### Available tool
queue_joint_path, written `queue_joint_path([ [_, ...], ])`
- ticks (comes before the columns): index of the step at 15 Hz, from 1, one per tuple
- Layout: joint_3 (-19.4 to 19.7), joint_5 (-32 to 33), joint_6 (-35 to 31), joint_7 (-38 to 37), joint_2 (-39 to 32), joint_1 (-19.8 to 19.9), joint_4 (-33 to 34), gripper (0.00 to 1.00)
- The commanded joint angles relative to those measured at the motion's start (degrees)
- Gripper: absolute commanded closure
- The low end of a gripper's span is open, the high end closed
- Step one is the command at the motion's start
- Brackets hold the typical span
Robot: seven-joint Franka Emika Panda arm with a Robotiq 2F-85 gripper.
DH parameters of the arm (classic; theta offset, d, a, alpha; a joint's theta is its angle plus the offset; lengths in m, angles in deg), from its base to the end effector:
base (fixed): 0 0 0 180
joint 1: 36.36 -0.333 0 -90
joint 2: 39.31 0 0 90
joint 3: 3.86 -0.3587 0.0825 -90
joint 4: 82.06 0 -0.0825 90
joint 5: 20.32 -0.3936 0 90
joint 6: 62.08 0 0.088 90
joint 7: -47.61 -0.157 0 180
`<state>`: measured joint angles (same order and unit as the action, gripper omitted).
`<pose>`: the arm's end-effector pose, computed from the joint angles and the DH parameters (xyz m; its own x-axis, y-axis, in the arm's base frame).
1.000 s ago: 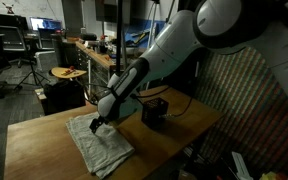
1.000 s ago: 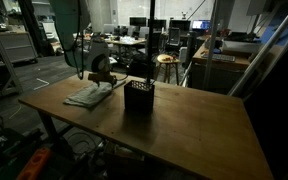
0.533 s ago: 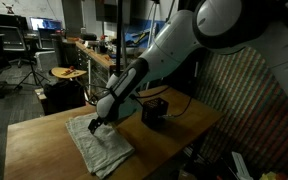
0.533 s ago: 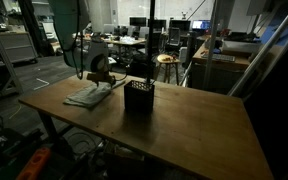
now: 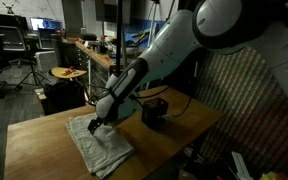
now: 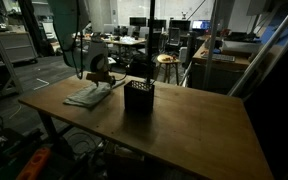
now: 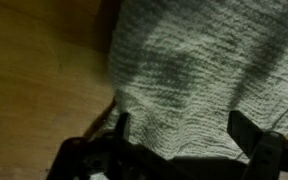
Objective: Pick up the white towel and push it down into the black basket
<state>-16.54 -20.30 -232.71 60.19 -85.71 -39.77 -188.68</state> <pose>0.6791 0.1863 0.0960 0.8702 0.3591 0.3375 0.4088 -0.9084 -0.0874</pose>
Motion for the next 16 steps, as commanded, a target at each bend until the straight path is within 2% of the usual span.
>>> queue_joint_path([
  [1, 0.66, 1.08, 1.45, -1.83, -0.34, -1.30, 0.64, 0.00],
  [5, 0.81, 1.26, 2.22, -1.76, 0.14, -1.84, 0.35, 0.00],
  [6, 0.61, 1.19, 2.46, -1.69, 0.30, -1.77, 0.21, 0.18],
  [7, 0.65, 1.23, 2.71, -1.65, 0.49, -1.84, 0.06, 0.28],
  [16, 0.35, 0.69, 5.18, -2.05, 4.71, -1.40, -2.89, 0.95],
])
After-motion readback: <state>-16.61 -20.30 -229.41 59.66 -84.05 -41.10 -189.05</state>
